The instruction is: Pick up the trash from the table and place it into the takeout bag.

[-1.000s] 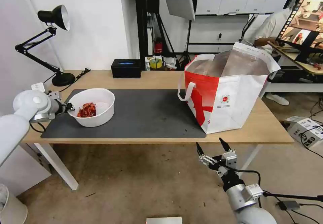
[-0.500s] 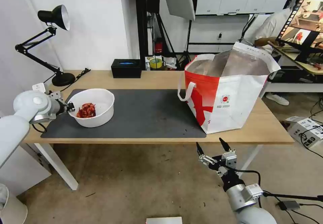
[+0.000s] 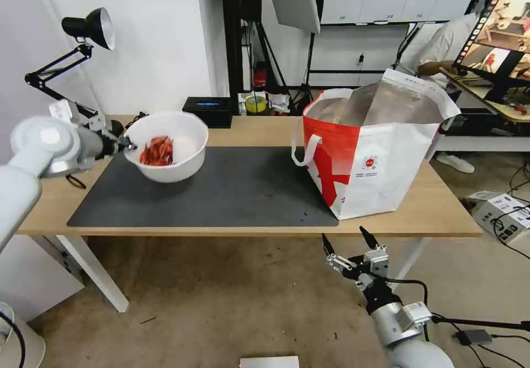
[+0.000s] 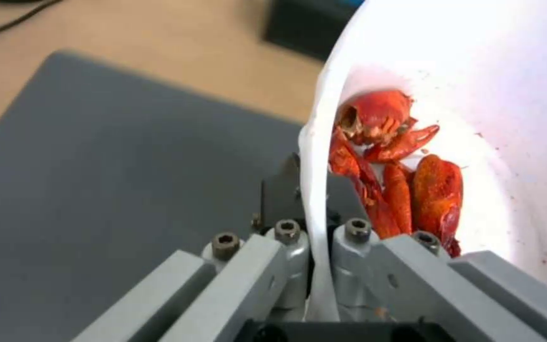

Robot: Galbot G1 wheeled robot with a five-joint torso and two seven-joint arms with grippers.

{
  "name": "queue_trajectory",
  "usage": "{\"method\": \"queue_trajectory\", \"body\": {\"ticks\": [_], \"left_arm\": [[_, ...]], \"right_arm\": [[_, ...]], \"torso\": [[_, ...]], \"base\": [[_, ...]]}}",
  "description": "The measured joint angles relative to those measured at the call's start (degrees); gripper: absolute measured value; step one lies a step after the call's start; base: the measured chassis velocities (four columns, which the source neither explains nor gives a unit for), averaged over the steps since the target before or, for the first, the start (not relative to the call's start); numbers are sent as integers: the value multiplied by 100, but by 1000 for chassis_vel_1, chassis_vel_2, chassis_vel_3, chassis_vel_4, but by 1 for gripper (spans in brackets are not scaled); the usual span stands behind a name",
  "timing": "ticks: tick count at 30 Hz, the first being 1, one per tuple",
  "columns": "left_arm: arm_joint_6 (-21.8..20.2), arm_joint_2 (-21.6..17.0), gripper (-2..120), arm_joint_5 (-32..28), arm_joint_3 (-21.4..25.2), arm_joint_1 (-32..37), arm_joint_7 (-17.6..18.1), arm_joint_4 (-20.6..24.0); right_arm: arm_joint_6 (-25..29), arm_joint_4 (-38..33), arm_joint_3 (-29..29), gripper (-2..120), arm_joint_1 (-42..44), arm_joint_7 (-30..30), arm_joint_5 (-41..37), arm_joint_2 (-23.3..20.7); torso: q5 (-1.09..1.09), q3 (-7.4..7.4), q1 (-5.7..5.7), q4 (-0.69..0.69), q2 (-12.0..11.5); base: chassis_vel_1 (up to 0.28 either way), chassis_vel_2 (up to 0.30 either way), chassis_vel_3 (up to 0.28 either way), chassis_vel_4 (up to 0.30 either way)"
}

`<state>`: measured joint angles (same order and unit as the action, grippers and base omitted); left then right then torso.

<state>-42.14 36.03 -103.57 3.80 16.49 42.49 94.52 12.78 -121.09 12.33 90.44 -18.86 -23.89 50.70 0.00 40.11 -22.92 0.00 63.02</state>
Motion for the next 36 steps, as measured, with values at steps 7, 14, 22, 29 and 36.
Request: {"method": "queue_trajectory", "body": {"ticks": [7, 14, 22, 29, 36], "left_arm": [[8, 543, 0, -323, -638, -1012, 405, 425], [138, 1310, 0, -389, -1455, -2236, 543, 176], [200, 2160, 0, -201, -1788, -2736, 602, -165], [790, 2713, 0, 861, -2082, -2793, 343, -467], [1355, 3089, 0, 1323, -2230, -2776, 423, -686]], "right_arm": [[0, 0, 0, 100, -1, 0, 0, 0], [0, 0, 0, 100, 0, -1, 0, 0], [0, 0, 0, 100, -1, 0, 0, 0], [0, 0, 0, 100, 0, 0, 0, 0], [0, 0, 0, 100, 0, 0, 0, 0]], "torso": [[1, 0, 0, 0, 0], [2, 0, 0, -2, 0], [2, 0, 0, -1, 0], [0, 0, 0, -1, 1], [0, 0, 0, -1, 1]], "base": [[0, 0, 0, 0], [0, 0, 0, 0], [0, 0, 0, 0], [0, 0, 0, 0], [0, 0, 0, 0]]}}
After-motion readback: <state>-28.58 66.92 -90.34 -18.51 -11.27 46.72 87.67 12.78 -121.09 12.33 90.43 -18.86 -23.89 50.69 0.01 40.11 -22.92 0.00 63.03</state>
